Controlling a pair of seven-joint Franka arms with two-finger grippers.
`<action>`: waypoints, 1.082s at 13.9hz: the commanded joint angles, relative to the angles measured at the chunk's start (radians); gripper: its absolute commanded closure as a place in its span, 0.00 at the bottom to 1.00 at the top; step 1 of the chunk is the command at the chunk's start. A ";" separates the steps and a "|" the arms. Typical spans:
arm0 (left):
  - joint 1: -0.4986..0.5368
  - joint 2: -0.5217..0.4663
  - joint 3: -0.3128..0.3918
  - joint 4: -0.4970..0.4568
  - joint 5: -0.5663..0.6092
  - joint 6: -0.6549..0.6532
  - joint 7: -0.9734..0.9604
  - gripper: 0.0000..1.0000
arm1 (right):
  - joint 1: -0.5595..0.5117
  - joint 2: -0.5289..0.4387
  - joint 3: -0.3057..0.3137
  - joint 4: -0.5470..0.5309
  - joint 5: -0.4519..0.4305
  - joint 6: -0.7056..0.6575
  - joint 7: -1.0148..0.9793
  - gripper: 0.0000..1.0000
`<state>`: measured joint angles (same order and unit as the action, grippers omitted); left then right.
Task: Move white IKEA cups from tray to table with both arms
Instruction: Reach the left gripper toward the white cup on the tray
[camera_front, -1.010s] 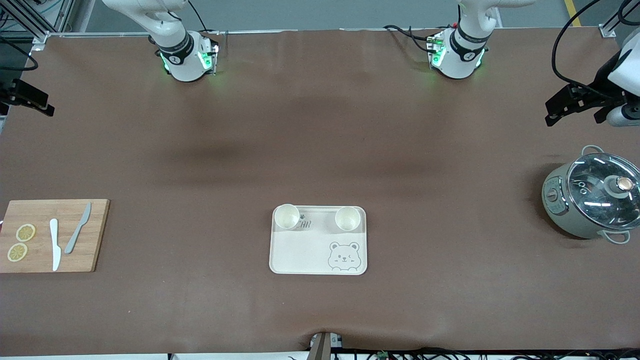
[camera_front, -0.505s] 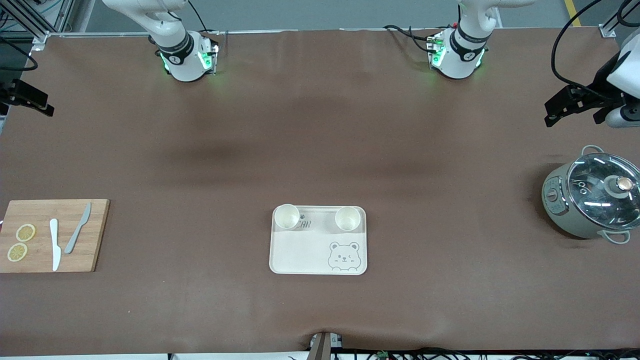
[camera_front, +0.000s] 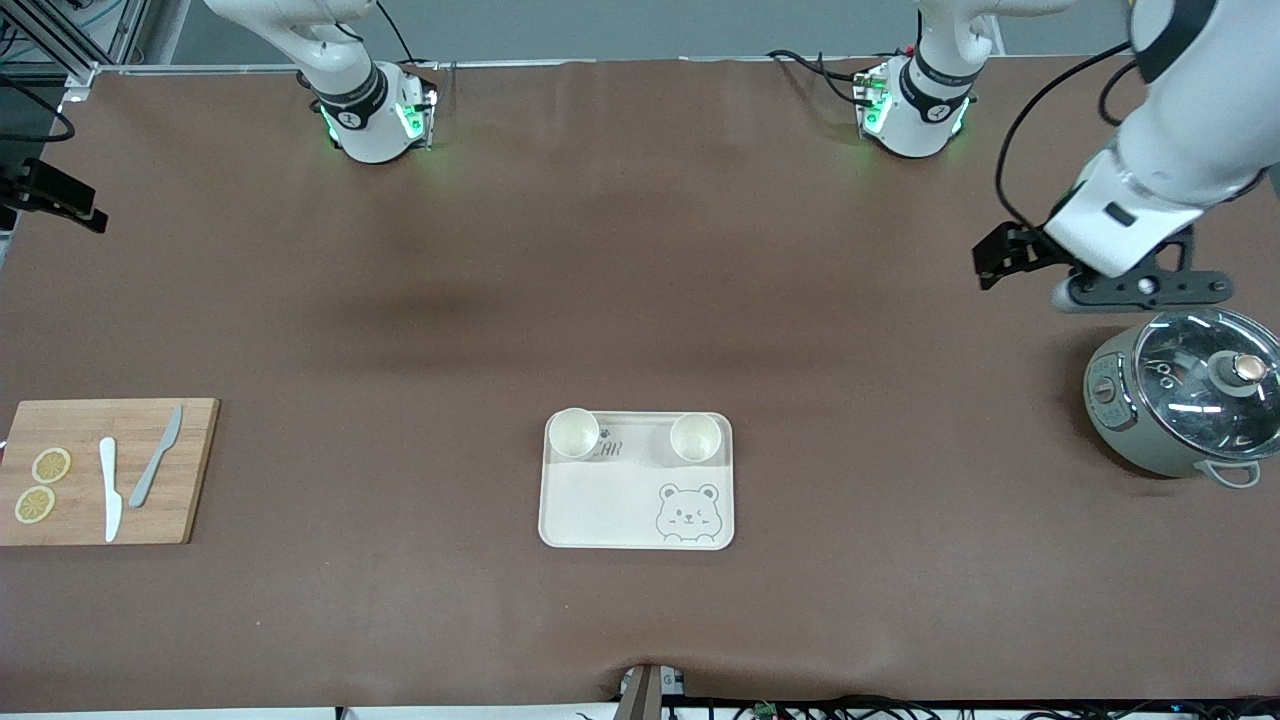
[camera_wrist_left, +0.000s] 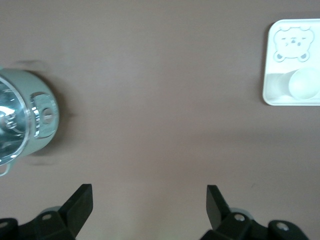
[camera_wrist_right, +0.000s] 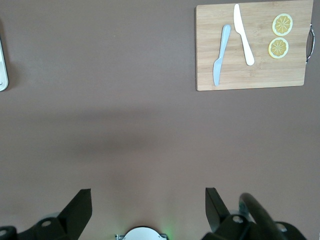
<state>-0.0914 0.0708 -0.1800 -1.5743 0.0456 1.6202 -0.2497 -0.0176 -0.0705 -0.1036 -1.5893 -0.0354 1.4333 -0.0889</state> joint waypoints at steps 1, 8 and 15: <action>-0.002 0.064 -0.058 -0.006 -0.007 0.099 -0.098 0.00 | -0.025 0.008 0.012 0.014 0.008 -0.007 0.005 0.00; -0.114 0.268 -0.108 0.003 0.005 0.344 -0.293 0.00 | -0.030 0.015 0.012 0.019 0.006 -0.004 0.005 0.00; -0.200 0.501 -0.102 0.026 0.007 0.570 -0.408 0.13 | -0.036 0.097 0.015 0.069 0.005 -0.011 0.003 0.00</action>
<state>-0.2842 0.5148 -0.2876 -1.5914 0.0456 2.1632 -0.6411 -0.0335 -0.0003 -0.1031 -1.5560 -0.0357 1.4441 -0.0893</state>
